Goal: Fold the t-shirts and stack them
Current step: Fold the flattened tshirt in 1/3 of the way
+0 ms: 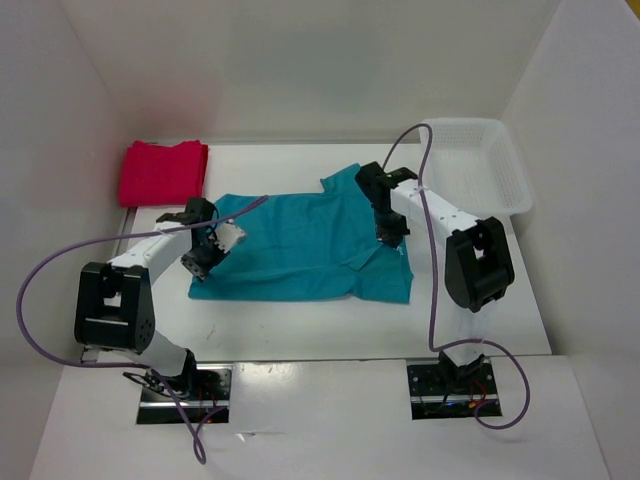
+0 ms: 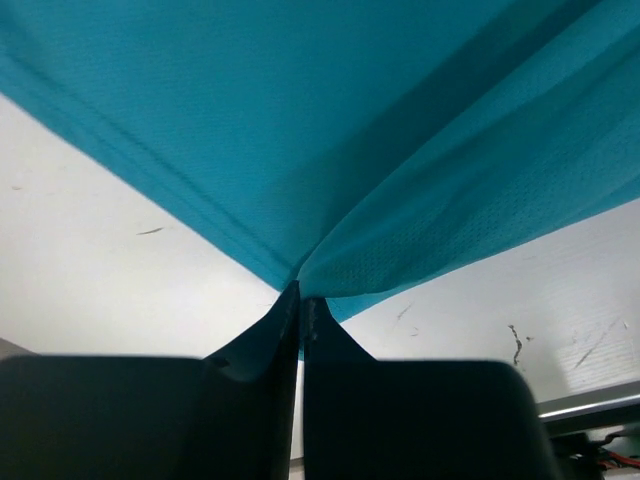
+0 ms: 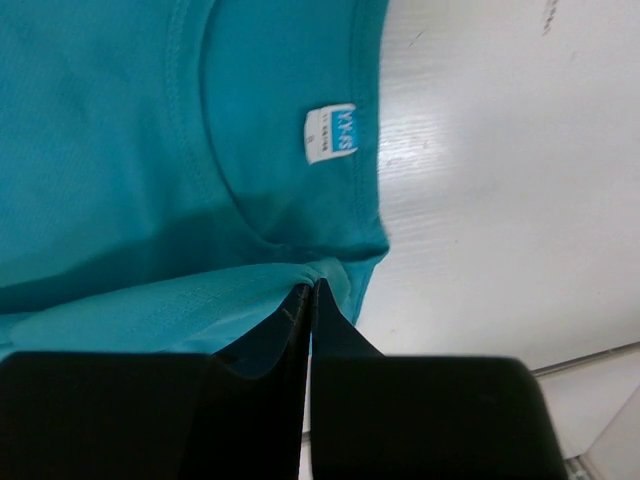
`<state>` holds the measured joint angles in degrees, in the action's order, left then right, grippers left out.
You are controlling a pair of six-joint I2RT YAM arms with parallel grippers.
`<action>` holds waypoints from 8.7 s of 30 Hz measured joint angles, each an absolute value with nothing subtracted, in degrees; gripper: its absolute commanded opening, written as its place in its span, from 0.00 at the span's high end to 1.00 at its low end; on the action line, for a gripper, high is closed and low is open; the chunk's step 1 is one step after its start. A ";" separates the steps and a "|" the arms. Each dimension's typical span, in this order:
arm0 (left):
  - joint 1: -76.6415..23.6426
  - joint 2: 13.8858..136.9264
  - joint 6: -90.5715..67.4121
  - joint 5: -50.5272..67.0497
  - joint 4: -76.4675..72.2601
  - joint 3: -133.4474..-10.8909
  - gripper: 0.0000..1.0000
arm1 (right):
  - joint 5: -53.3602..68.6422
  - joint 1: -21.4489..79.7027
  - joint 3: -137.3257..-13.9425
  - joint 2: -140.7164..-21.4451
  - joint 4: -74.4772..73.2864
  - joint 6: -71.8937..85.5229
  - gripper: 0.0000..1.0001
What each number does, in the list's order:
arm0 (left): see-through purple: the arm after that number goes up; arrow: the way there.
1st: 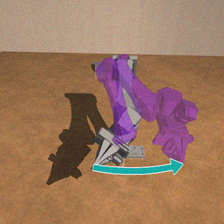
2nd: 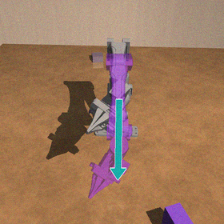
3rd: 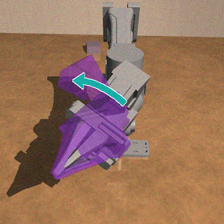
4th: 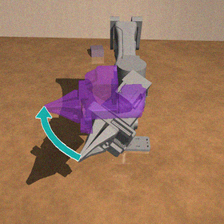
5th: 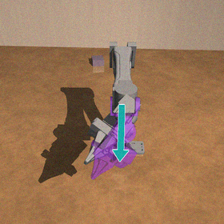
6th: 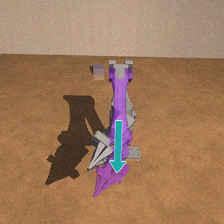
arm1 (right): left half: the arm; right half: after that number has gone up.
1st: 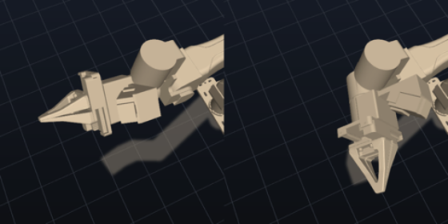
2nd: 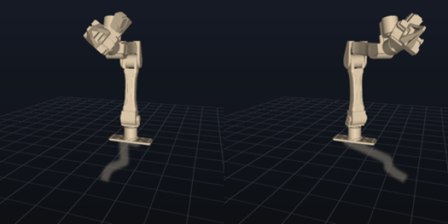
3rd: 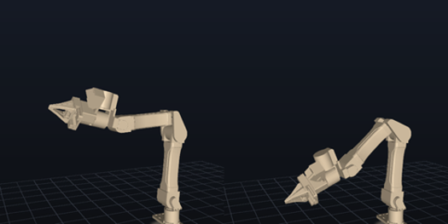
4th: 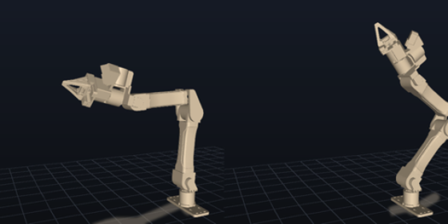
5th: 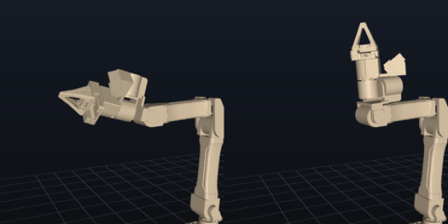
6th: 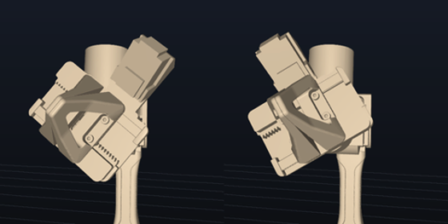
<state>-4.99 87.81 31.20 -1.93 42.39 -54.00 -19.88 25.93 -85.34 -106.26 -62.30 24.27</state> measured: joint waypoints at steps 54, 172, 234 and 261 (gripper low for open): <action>-11.31 86.98 38.92 -8.21 30.72 -50.00 0.21 | -5.15 21.96 -58.46 -89.82 -49.36 38.37 0.12; 8.27 83.22 34.41 -7.57 57.12 -50.00 0.63 | 3.42 11.75 -54.76 -74.13 -63.70 41.30 0.38; 2.85 94.35 33.89 4.49 42.57 -55.37 0.41 | 0.82 22.74 -65.25 -103.31 -41.06 32.03 0.49; 2.85 94.06 30.63 2.59 43.42 -55.29 0.89 | 1.30 22.74 -65.25 -103.35 -40.40 31.42 0.86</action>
